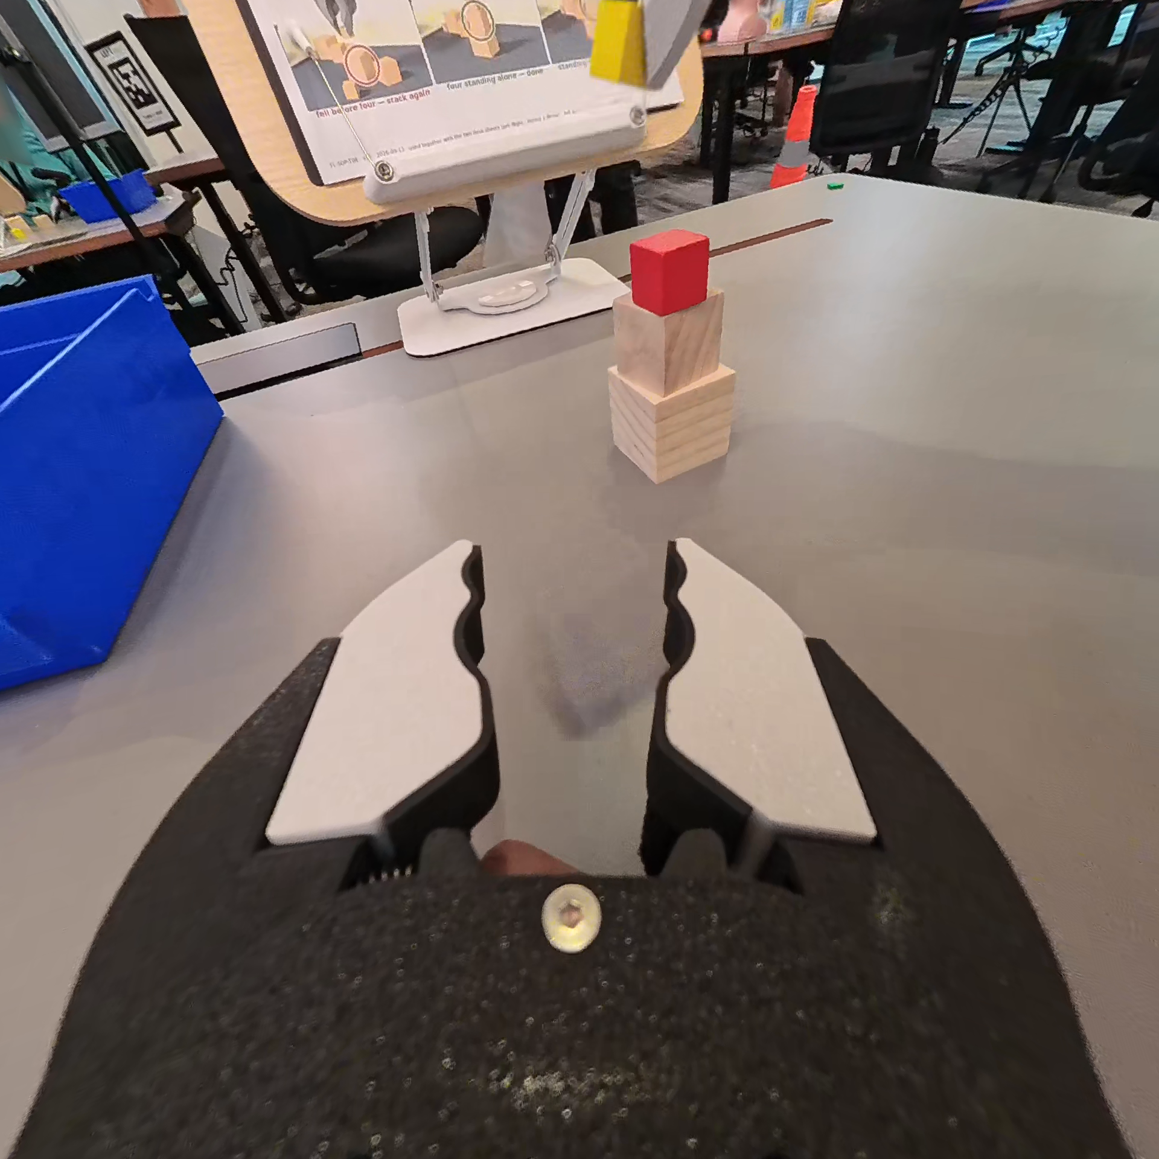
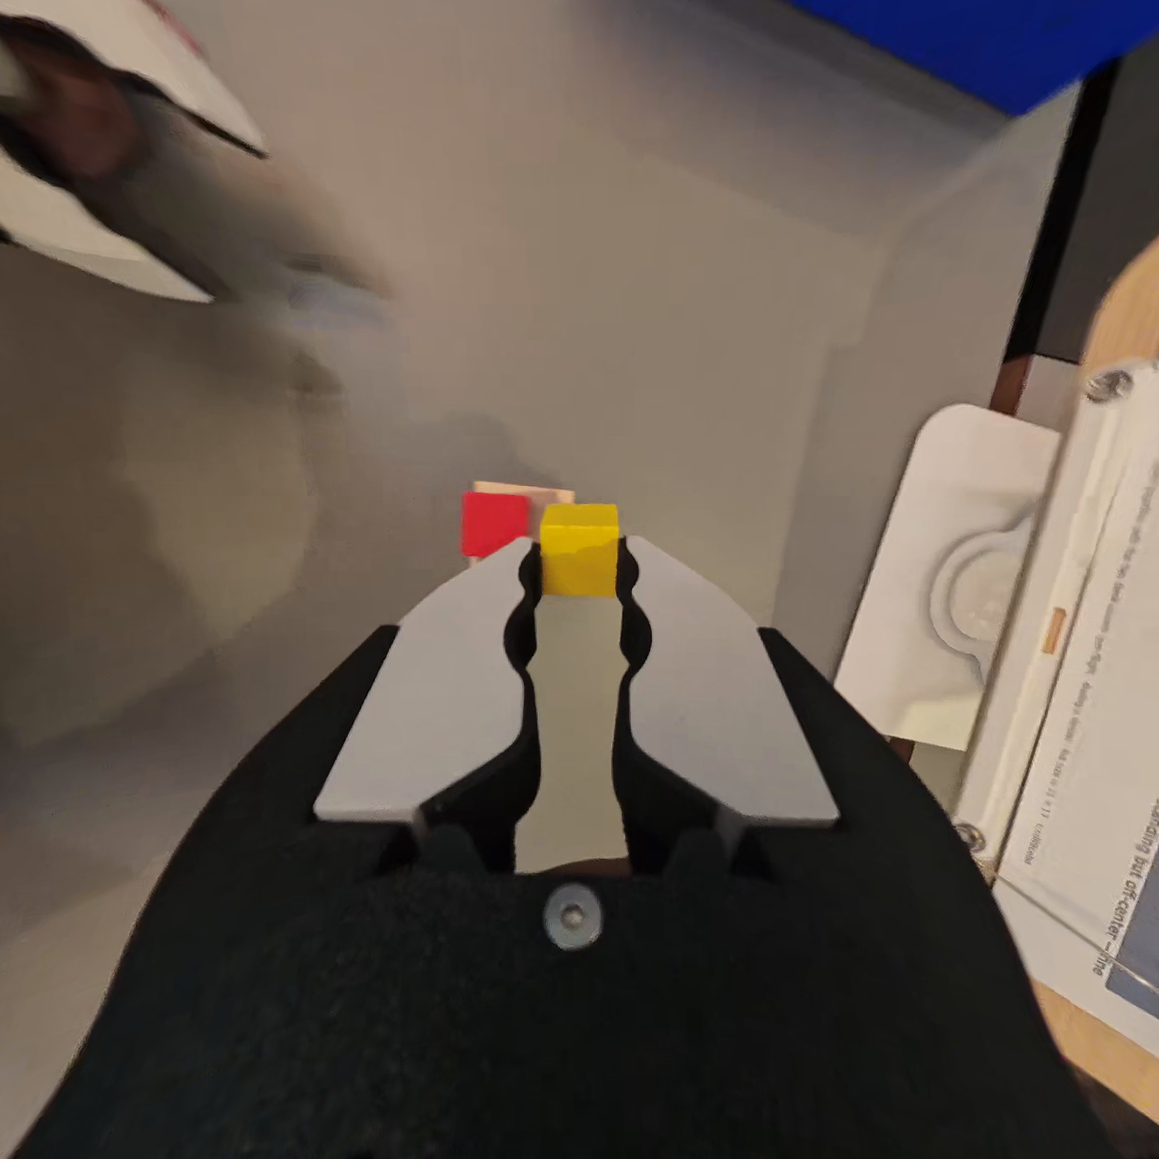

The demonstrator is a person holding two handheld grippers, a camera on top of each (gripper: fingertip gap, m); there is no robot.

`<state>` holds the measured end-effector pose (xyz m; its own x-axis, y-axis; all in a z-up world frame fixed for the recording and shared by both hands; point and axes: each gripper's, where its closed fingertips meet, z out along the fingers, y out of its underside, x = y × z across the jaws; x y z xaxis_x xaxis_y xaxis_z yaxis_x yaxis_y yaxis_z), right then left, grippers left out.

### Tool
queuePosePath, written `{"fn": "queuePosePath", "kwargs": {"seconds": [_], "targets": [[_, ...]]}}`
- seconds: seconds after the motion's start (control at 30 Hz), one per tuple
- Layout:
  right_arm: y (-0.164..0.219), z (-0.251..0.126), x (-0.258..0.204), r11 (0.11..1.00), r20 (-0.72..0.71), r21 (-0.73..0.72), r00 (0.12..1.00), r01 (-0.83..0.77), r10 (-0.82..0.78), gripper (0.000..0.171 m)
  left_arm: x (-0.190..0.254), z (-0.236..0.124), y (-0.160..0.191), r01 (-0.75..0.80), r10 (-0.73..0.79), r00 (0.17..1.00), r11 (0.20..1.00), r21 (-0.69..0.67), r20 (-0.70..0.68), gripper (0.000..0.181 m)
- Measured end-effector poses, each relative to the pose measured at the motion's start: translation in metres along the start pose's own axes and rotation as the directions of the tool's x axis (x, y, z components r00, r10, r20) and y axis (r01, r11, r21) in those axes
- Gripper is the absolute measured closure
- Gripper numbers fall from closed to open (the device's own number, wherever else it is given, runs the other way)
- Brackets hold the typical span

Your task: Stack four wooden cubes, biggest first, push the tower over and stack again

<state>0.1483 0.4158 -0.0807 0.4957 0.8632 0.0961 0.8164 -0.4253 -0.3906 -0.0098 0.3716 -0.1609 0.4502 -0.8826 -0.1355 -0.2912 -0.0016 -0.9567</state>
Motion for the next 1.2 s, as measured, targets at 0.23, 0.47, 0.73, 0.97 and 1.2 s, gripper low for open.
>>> {"fn": "queuePosePath", "kwargs": {"seconds": [0.23,0.47,0.73,0.97,1.2], "targets": [[0.013,0.027,-0.026,0.967,0.048,-0.249,0.998,0.047,-0.036,0.149,0.002,-0.003,-0.002,-0.030,0.030,1.000,0.999,0.022,0.011,0.128],[0.012,0.036,-0.027,0.959,0.078,-0.282,0.997,0.012,0.010,0.149,0.003,-0.003,-0.003,-0.040,0.040,0.999,0.999,0.028,0.009,0.128],[0.015,0.026,-0.028,0.964,0.066,-0.261,0.996,-0.044,0.064,0.140,0.005,-0.002,-0.003,-0.046,0.046,0.999,0.999,0.022,0.002,0.128],[0.011,-0.034,-0.033,0.986,-0.237,0.103,0.959,-0.135,0.156,0.139,0.005,-0.002,-0.002,-0.045,0.045,0.999,0.999,0.019,0.005,0.128],[0.043,-0.025,-0.123,0.704,-0.278,0.674,0.805,-0.226,0.524,0.136,0.003,-0.003,-0.003,-0.057,0.057,0.998,0.998,0.022,0.033,0.127]]}}
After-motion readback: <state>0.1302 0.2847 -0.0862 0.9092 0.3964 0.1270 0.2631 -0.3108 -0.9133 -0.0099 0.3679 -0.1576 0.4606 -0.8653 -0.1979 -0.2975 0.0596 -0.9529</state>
